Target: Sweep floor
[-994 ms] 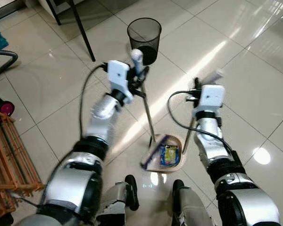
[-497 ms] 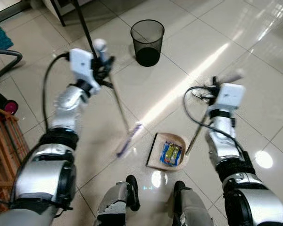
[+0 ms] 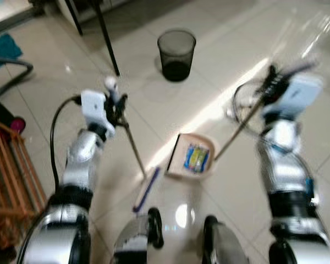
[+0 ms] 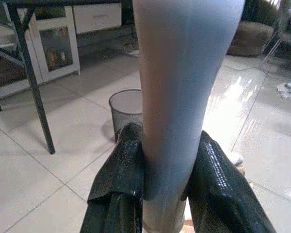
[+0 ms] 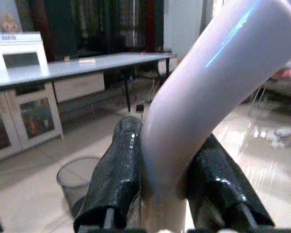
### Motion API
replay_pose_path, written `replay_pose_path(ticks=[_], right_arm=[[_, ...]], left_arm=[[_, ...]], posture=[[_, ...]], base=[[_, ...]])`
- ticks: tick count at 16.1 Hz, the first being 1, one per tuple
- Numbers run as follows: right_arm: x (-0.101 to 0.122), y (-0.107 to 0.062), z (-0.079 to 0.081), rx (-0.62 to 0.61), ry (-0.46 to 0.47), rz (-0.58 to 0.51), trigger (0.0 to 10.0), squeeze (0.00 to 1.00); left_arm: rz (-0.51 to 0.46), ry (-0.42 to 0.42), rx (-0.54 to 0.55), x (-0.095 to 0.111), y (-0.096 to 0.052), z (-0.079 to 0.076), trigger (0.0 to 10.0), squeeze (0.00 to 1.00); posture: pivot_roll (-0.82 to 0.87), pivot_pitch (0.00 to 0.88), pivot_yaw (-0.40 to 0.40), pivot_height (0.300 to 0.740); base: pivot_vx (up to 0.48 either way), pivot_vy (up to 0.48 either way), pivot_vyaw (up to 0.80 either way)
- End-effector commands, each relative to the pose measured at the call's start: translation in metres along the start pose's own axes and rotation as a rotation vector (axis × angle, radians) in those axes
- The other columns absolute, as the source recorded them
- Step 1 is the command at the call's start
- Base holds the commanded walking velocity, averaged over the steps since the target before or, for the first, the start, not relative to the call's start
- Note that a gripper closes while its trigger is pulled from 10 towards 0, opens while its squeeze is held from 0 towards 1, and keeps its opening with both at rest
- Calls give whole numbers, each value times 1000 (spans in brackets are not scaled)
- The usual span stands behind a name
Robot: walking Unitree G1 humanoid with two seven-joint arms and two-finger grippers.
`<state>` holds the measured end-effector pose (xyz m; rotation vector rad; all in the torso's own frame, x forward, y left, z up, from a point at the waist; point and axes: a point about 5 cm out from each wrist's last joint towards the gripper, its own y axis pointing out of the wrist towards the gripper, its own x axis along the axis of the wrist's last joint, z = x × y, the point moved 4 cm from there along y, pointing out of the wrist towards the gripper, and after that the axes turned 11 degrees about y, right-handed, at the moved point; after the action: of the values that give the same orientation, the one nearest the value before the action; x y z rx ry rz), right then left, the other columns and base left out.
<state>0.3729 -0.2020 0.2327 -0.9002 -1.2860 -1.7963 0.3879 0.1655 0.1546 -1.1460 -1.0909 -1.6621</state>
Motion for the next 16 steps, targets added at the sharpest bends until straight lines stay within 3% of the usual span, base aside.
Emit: replay_pose_path(ticks=[1, 6, 9, 10, 12, 16], right_arm=[[28, 10, 6, 22, 40, -45, 10000, 0], [68, 15, 8, 57, 82, -54, 10000, 0], [77, 12, 12, 75, 100, -53, 10000, 0], [79, 10, 12, 75, 122, -47, 10000, 0], [80, 9, 7, 50, 139, -34, 10000, 0], [83, 12, 8, 49, 132, -19, 10000, 0]], left_arm=[[-47, 12, 16, 13, -6, -1, 10000, 0], [-23, 9, 66, 11, -41, -19, 10000, 0], [1, 28, 117, 14, -46, -20, 10000, 0], [-16, 81, 104, 20, -48, -25, 10000, 0], [-9, 112, 86, 24, -49, -30, 10000, 0], [20, 80, 98, 23, -47, -30, 10000, 0]], posture=[[-34, 130, 54, 740], [-45, 91, 39, 740], [-44, 68, 41, 740], [-39, 61, 39, 740], [-35, 43, 40, 740], [-40, 54, 48, 740]], base=[[0, 0, 0], [0, 0, 0], [334, 0, 0], [356, 0, 0], [390, 0, 0], [405, 0, 0]])
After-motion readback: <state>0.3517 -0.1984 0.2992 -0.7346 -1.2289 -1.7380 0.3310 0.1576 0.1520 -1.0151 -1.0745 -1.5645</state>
